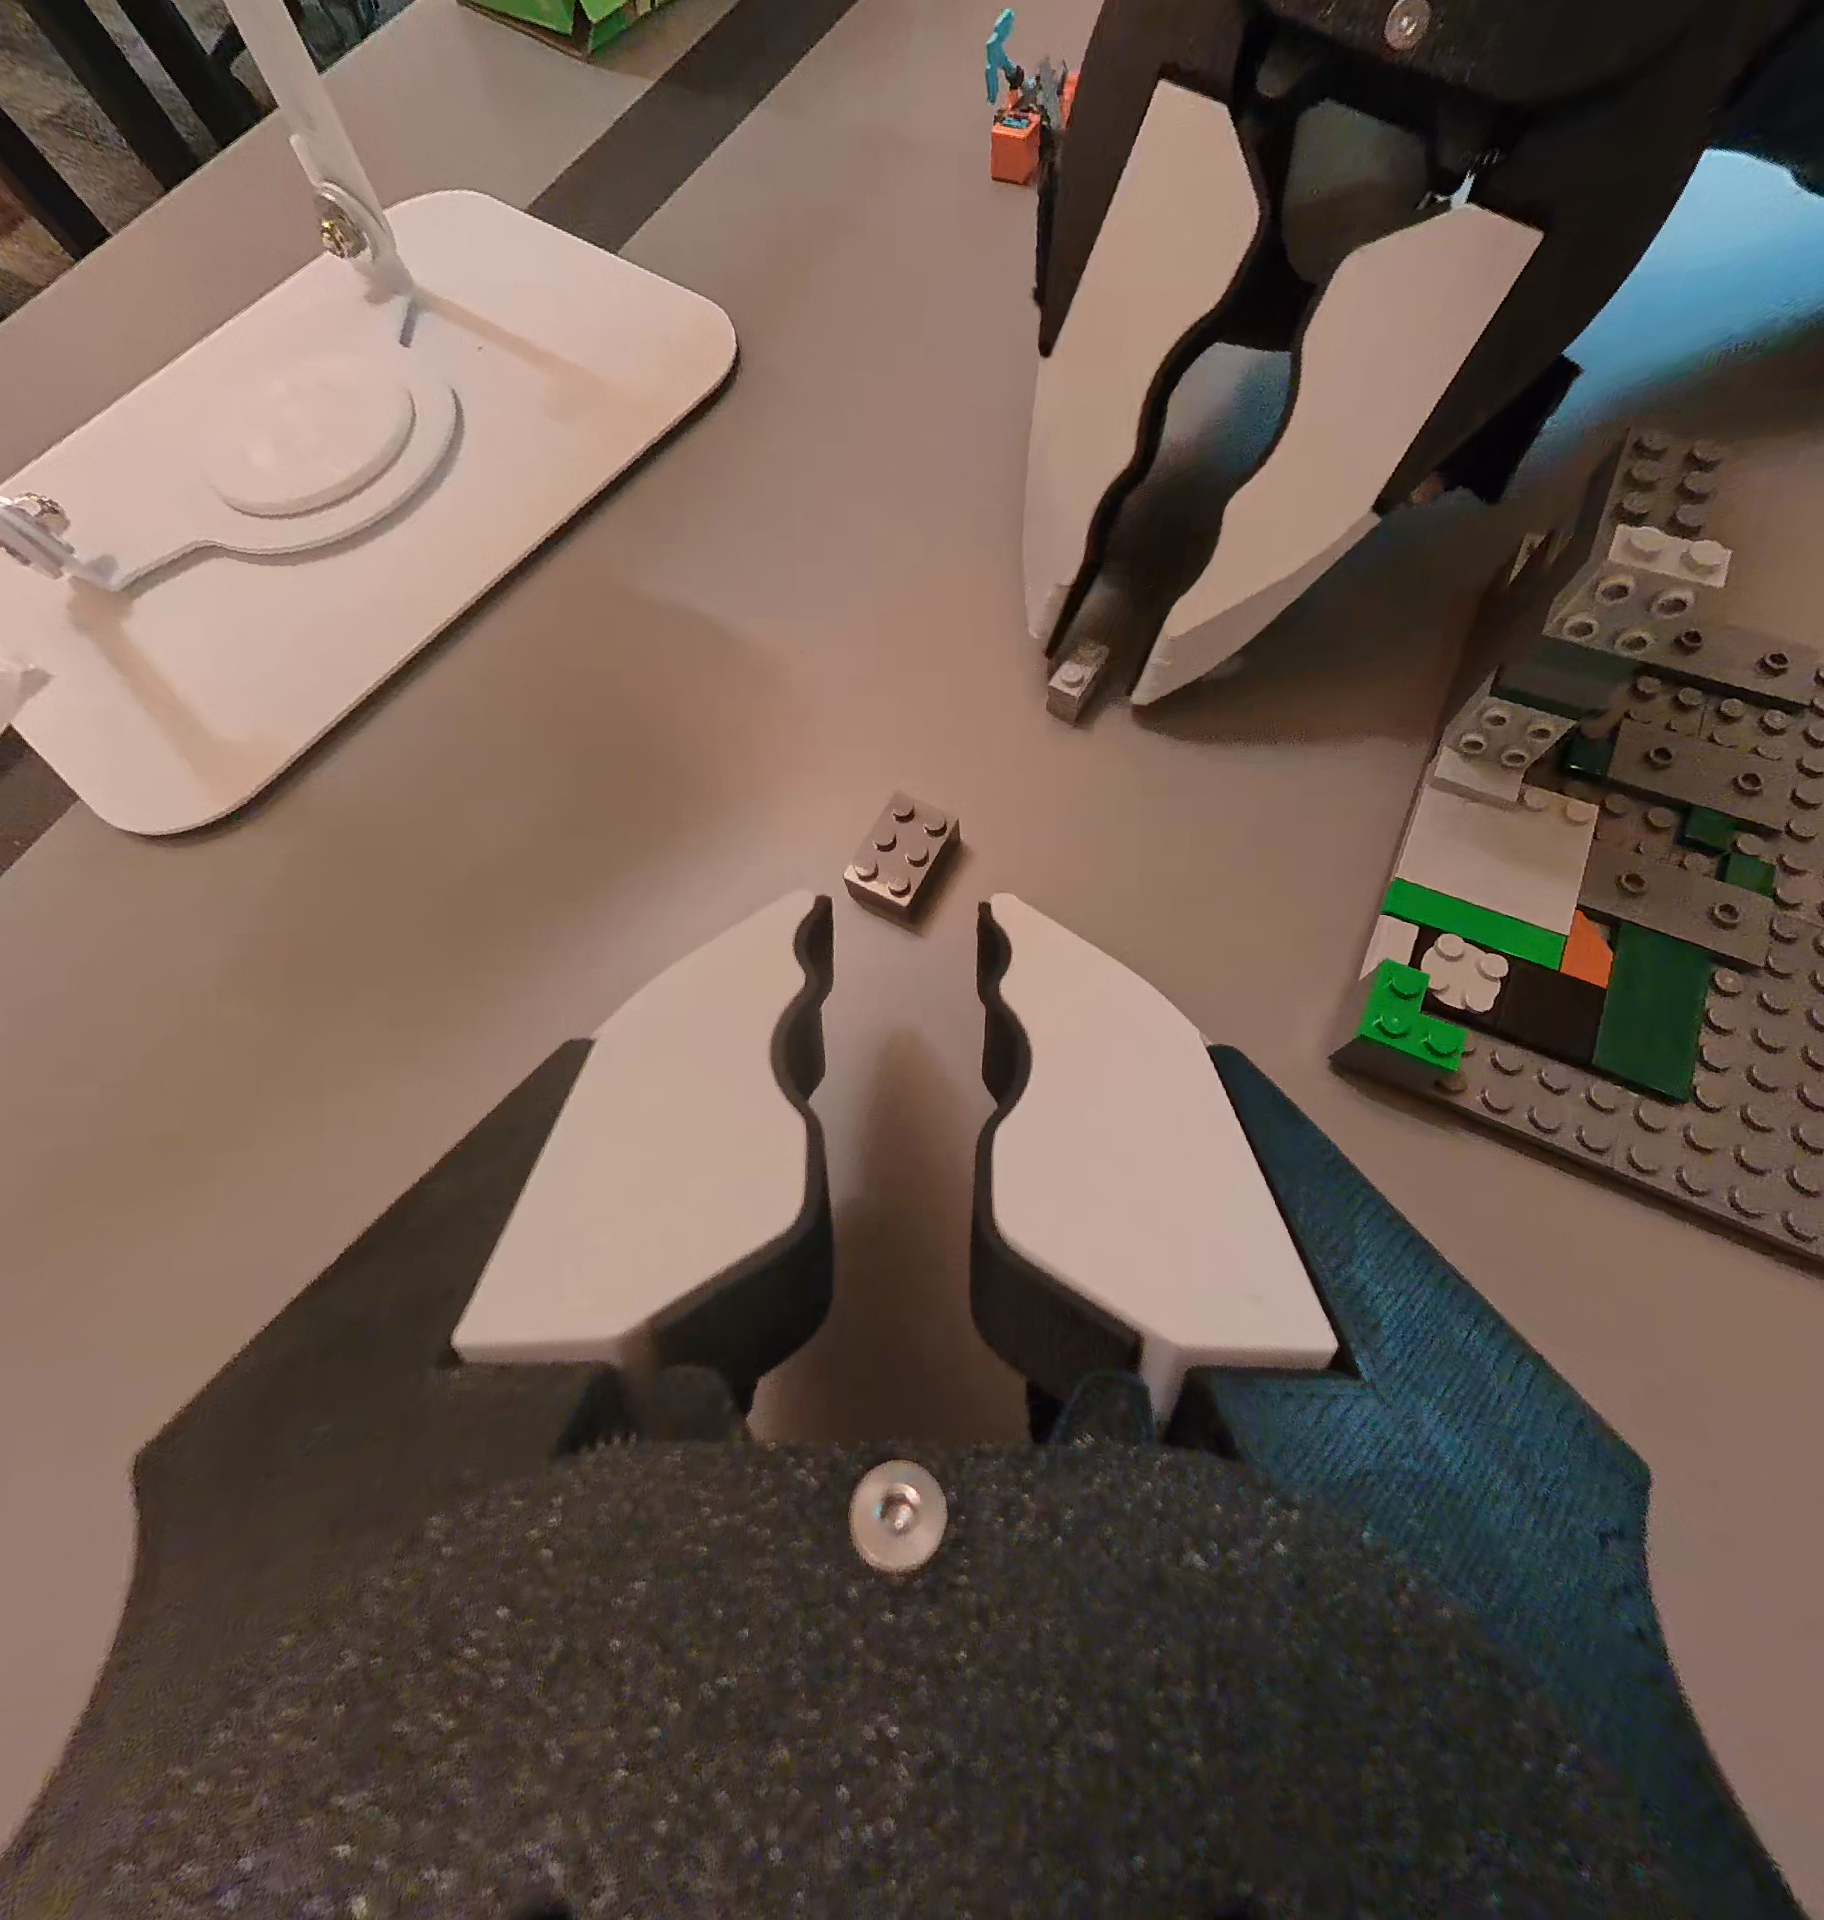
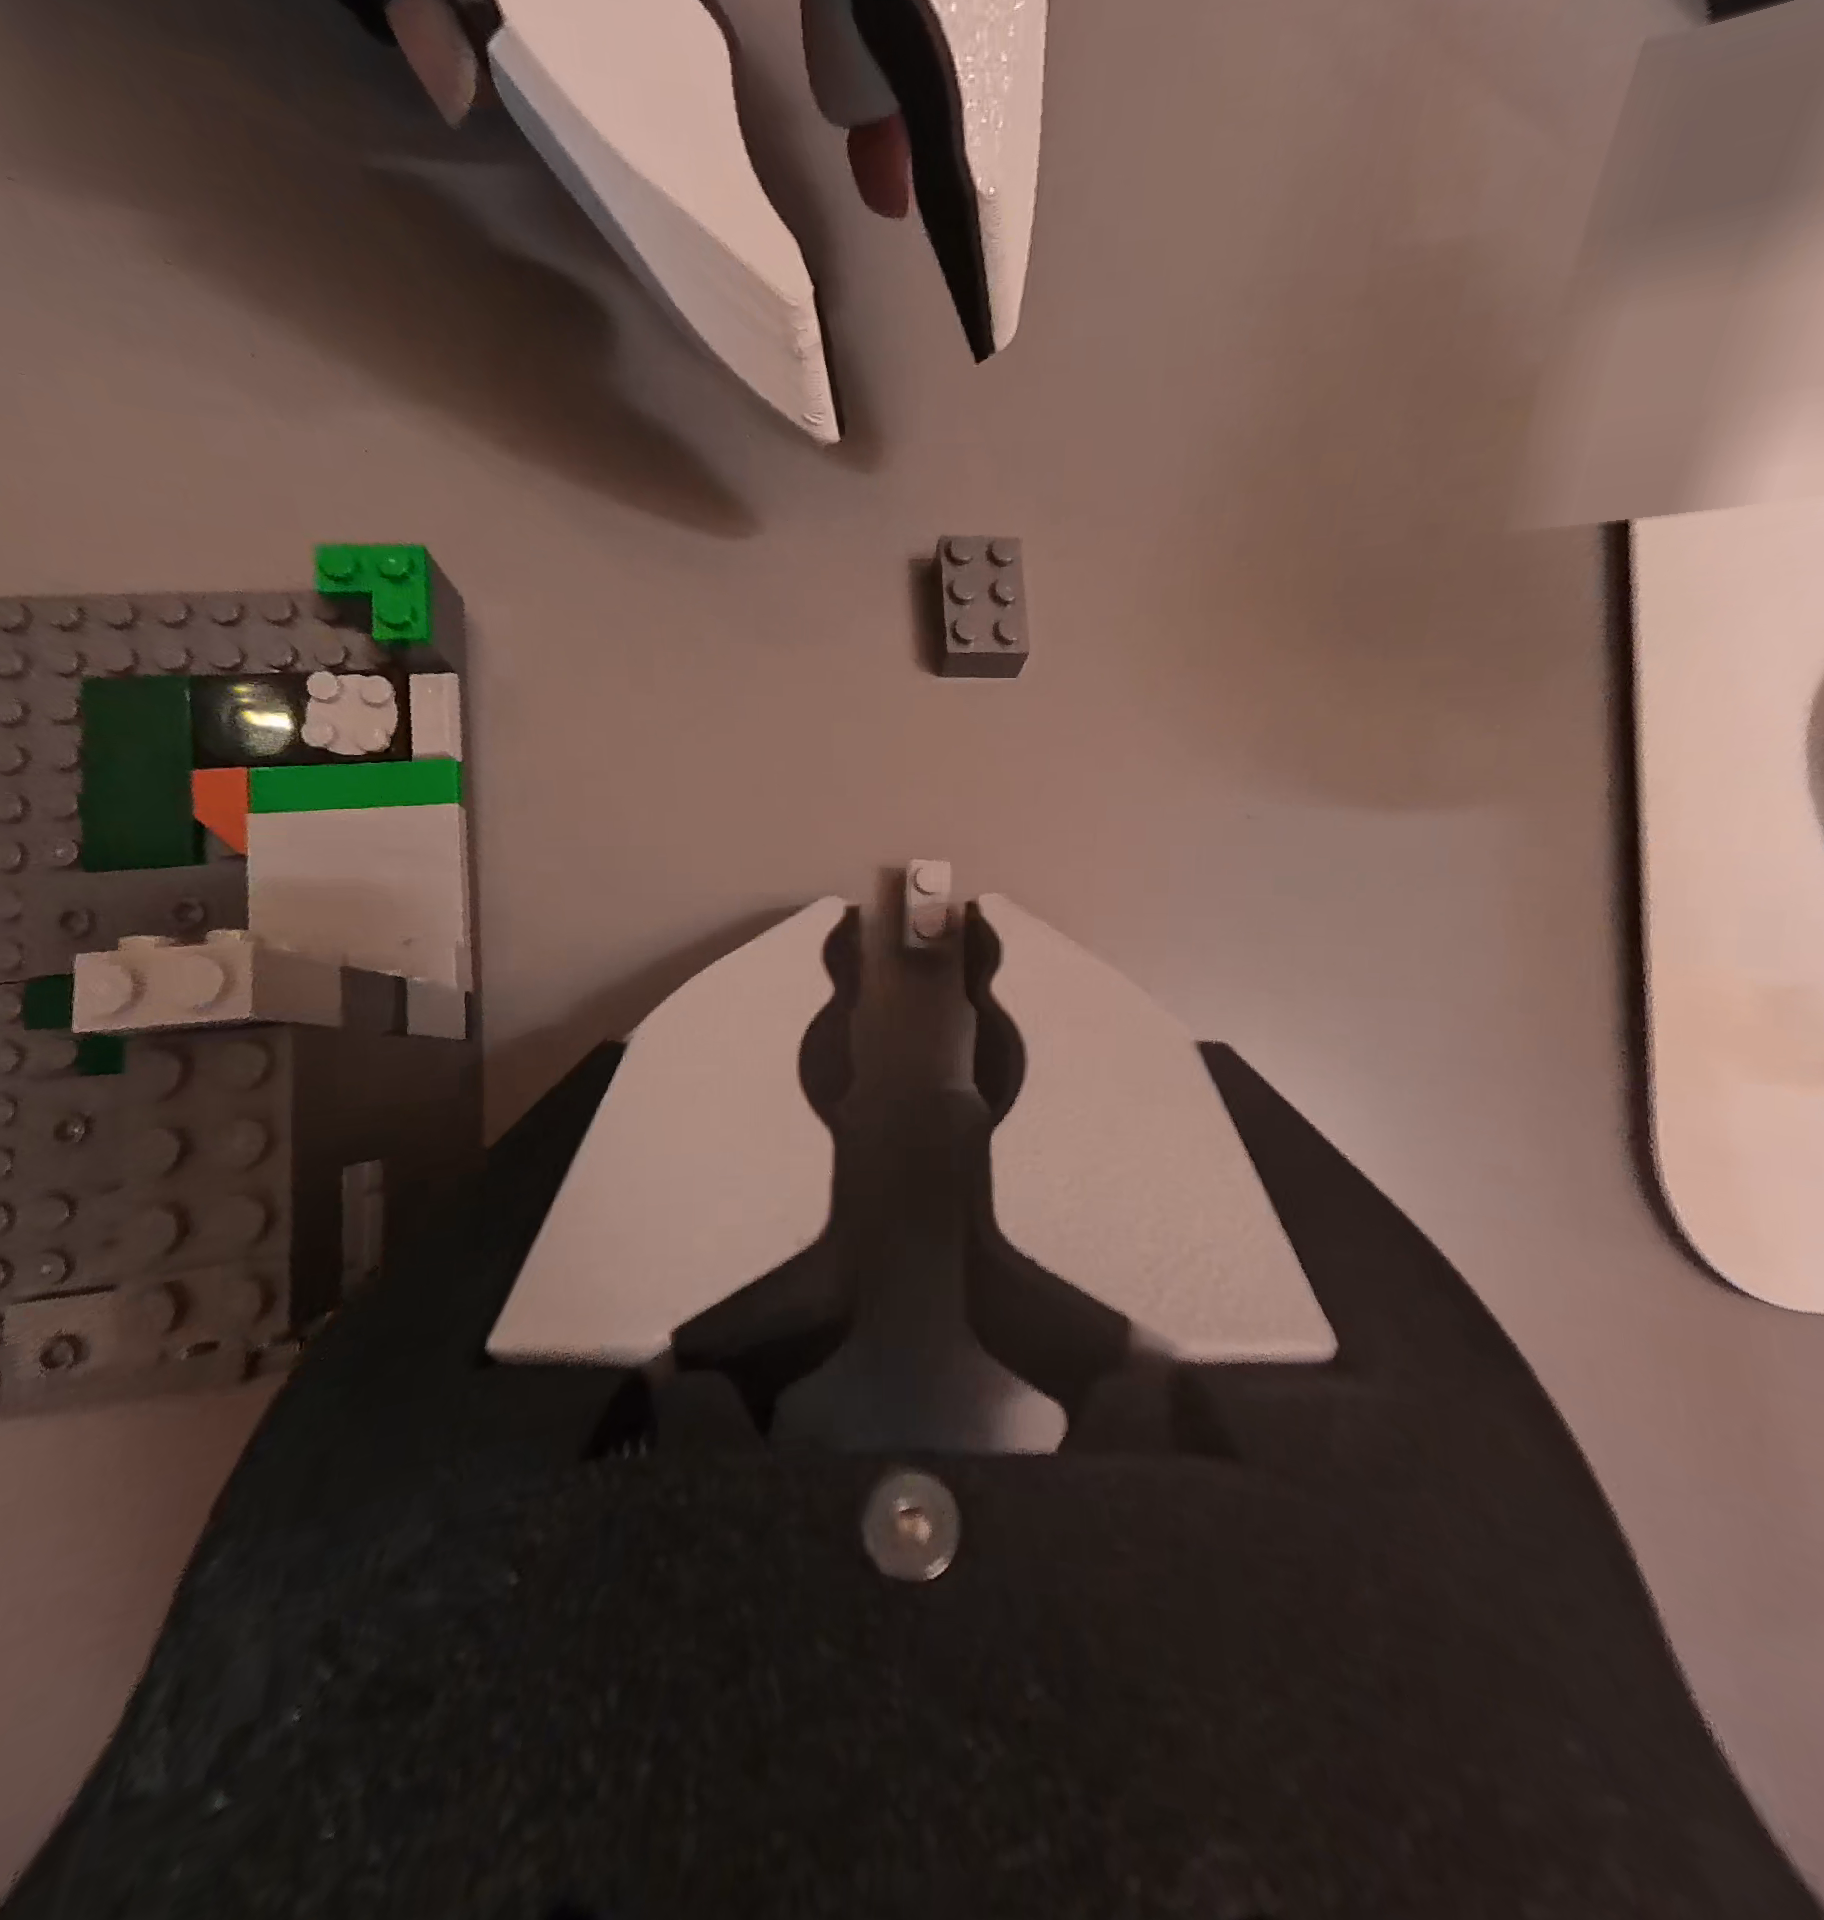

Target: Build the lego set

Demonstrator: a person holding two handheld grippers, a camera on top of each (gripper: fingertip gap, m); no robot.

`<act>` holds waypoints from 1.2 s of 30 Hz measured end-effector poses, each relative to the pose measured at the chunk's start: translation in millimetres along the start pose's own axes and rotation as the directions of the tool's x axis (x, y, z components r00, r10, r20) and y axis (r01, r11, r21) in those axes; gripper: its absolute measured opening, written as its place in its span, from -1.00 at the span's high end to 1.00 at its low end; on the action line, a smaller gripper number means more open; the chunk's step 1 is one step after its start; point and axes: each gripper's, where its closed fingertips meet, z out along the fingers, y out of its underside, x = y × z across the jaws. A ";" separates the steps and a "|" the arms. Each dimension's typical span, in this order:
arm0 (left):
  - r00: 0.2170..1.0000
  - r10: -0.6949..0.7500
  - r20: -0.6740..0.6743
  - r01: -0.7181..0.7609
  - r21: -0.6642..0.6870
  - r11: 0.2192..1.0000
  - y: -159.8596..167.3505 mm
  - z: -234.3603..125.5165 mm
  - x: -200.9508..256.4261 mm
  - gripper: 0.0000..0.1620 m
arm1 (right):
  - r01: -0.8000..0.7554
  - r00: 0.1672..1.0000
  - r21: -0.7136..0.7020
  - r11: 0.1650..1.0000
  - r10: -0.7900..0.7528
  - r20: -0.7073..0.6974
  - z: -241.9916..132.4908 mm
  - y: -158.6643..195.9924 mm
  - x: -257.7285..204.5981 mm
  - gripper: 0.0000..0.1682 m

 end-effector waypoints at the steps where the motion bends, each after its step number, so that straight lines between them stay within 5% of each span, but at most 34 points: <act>1: 1.000 -0.001 0.007 0.001 0.009 1.000 -1.5 -0.2 -1.0 0.68 | -0.006 1.000 0.005 1.000 0.006 -0.003 -1.9 -1.0 0.9 0.72; 7: 0.997 -0.053 0.058 0.045 0.132 0.990 -29.4 -6.8 -12.9 0.69 | 0.003 0.976 0.181 0.984 0.036 -0.213 -47.4 -35.1 43.3 0.74; 13: 0.997 -0.051 0.065 0.041 0.140 0.989 -30.8 -7.9 -10.5 0.71 | 0.175 0.767 0.074 0.982 -0.089 -0.635 -113.2 -92.7 148.1 0.87; 19: 0.996 -0.026 0.081 0.014 0.140 0.990 -29.5 -13.0 -12.4 0.72 | 0.116 0.760 -0.024 0.993 -0.105 -0.641 -127.1 -120.7 217.7 0.91; 31: 0.996 0.003 0.093 -0.015 0.133 0.991 -25.4 -10.4 -13.2 0.75 | 0.100 0.717 -0.156 0.983 -0.180 -0.673 -81.2 -154.0 253.6 0.96; 36: 0.991 -0.032 0.131 0.005 0.199 0.980 -48.9 -13.3 -28.4 0.74 | 0.102 0.733 -0.184 0.978 -0.199 -0.651 -77.0 -153.1 248.5 0.93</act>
